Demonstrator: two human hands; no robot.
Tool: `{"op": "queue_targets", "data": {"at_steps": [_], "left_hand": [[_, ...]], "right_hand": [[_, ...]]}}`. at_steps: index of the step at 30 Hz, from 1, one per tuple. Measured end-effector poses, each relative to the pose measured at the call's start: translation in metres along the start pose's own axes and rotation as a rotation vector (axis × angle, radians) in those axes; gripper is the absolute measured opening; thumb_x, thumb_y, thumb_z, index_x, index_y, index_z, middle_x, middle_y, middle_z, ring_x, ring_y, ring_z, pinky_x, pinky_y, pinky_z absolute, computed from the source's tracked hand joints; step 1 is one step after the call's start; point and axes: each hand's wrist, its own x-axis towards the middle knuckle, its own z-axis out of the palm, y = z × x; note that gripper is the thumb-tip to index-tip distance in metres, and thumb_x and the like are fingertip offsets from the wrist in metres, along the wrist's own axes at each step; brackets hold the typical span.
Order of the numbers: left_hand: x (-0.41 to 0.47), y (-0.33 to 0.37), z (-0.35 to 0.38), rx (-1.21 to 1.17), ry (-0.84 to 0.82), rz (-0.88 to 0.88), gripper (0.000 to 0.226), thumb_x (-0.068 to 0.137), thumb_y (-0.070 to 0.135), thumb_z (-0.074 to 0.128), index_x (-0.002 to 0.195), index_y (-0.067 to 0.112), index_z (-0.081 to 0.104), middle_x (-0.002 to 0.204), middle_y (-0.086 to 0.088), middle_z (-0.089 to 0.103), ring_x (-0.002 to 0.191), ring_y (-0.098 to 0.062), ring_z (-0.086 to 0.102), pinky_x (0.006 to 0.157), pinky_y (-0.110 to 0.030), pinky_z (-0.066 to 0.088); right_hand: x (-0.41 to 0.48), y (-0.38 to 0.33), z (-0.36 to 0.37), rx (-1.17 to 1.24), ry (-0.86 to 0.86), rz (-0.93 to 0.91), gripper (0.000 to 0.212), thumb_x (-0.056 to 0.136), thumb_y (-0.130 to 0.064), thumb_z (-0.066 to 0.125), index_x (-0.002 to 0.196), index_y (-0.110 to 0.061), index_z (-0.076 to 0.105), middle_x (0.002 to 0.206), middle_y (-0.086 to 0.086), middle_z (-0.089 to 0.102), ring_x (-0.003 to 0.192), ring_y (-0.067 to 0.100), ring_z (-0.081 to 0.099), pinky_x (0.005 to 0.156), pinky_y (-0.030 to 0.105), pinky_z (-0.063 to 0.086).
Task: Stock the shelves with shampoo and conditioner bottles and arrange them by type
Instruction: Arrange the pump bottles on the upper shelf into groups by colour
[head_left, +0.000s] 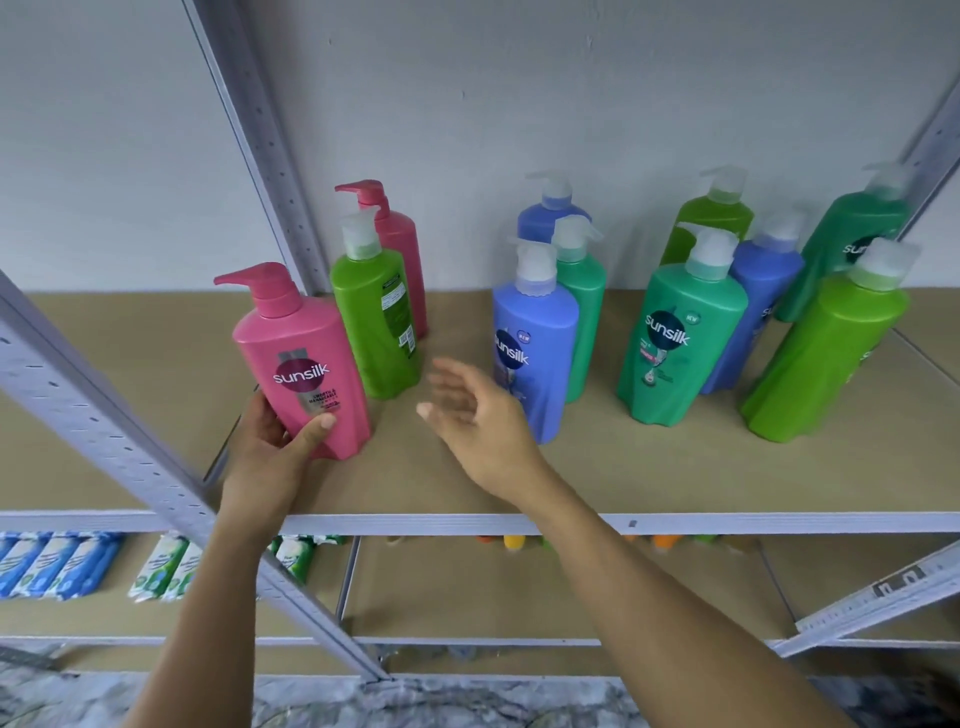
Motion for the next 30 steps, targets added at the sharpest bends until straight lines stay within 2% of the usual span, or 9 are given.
{"op": "queue_targets", "data": {"at_steps": [4, 8, 9, 14, 18, 21, 23, 27, 30], "left_hand": [[0.002, -0.008, -0.006, -0.059, 0.065, 0.025, 0.049, 0.085, 0.009, 0.073, 0.131, 0.015, 0.056, 0.115, 0.006, 0.073, 0.108, -0.011, 0.069, 0.086, -0.023, 0.058], [0.005, -0.011, -0.008, -0.053, 0.082, 0.047, 0.049, 0.088, 0.010, 0.073, 0.134, 0.011, 0.054, 0.120, 0.002, 0.071, 0.111, -0.013, 0.068, 0.092, -0.030, 0.055], [0.006, -0.011, -0.009, -0.045, 0.082, 0.049, 0.049, 0.089, 0.010, 0.073, 0.134, 0.012, 0.053, 0.120, 0.002, 0.071, 0.111, -0.013, 0.068, 0.093, -0.032, 0.054], [0.008, -0.013, -0.010, -0.021, 0.084, 0.048, 0.051, 0.088, 0.009, 0.074, 0.134, 0.014, 0.053, 0.118, 0.005, 0.071, 0.110, -0.009, 0.067, 0.091, -0.025, 0.054], [0.008, -0.015, -0.012, -0.019, 0.083, 0.045, 0.053, 0.088, 0.010, 0.075, 0.135, 0.013, 0.052, 0.121, 0.003, 0.070, 0.112, -0.010, 0.067, 0.095, -0.028, 0.055], [0.009, -0.015, -0.016, -0.010, 0.059, 0.028, 0.056, 0.085, 0.018, 0.079, 0.135, 0.016, 0.052, 0.121, 0.004, 0.071, 0.114, -0.015, 0.066, 0.099, -0.048, 0.053], [0.008, -0.012, -0.018, -0.004, 0.051, 0.022, 0.057, 0.084, 0.022, 0.078, 0.134, 0.017, 0.052, 0.121, 0.004, 0.071, 0.114, -0.016, 0.066, 0.100, -0.055, 0.052], [0.007, -0.008, -0.021, -0.010, 0.033, 0.009, 0.060, 0.082, 0.026, 0.079, 0.135, 0.019, 0.051, 0.123, 0.001, 0.070, 0.116, -0.019, 0.065, 0.100, -0.060, 0.051], [0.005, -0.007, -0.021, 0.009, 0.024, 0.005, 0.065, 0.081, 0.031, 0.080, 0.137, 0.020, 0.049, 0.125, 0.001, 0.069, 0.117, -0.019, 0.065, 0.100, -0.058, 0.051]], "right_hand": [[0.060, -0.007, 0.027, 0.060, 0.005, 0.015, 0.071, 0.086, -0.013, 0.080, 0.146, -0.013, 0.043, 0.129, -0.013, 0.057, 0.108, -0.022, 0.052, 0.096, 0.007, 0.042], [0.099, 0.002, 0.044, 0.061, -0.036, 0.064, 0.090, 0.071, -0.030, 0.091, 0.146, -0.022, 0.041, 0.136, -0.009, 0.059, 0.123, 0.007, 0.059, 0.106, 0.038, 0.051], [0.102, 0.001, 0.047, 0.052, -0.051, 0.072, 0.093, 0.069, -0.032, 0.092, 0.146, -0.023, 0.041, 0.135, -0.010, 0.059, 0.123, 0.010, 0.060, 0.106, 0.040, 0.051], [0.109, 0.001, 0.060, 0.007, -0.018, 0.050, 0.100, 0.063, -0.022, 0.097, 0.143, -0.019, 0.037, 0.121, -0.013, 0.057, 0.112, 0.007, 0.058, 0.091, 0.017, 0.049], [0.094, 0.004, 0.063, 0.008, 0.074, 0.027, 0.094, 0.062, -0.023, 0.097, 0.138, -0.021, 0.042, 0.116, -0.015, 0.062, 0.100, 0.000, 0.063, 0.078, 0.002, 0.045], [0.067, 0.008, 0.054, 0.030, 0.111, 0.018, 0.088, 0.062, -0.025, 0.096, 0.133, -0.027, 0.044, 0.113, -0.020, 0.064, 0.099, -0.012, 0.062, 0.080, 0.005, 0.047], [0.047, 0.008, 0.048, 0.036, 0.159, 0.008, 0.086, 0.060, -0.029, 0.097, 0.128, -0.033, 0.045, 0.113, -0.022, 0.065, 0.100, -0.011, 0.063, 0.084, 0.009, 0.049], [0.011, -0.005, 0.034, 0.036, 0.217, -0.032, 0.084, 0.059, -0.030, 0.098, 0.126, -0.039, 0.047, 0.114, -0.026, 0.063, 0.103, -0.011, 0.061, 0.089, 0.011, 0.049], [-0.015, -0.016, 0.017, 0.052, 0.213, -0.070, 0.085, 0.060, -0.034, 0.097, 0.130, -0.036, 0.050, 0.120, -0.022, 0.066, 0.111, -0.002, 0.063, 0.096, 0.022, 0.052]]}}
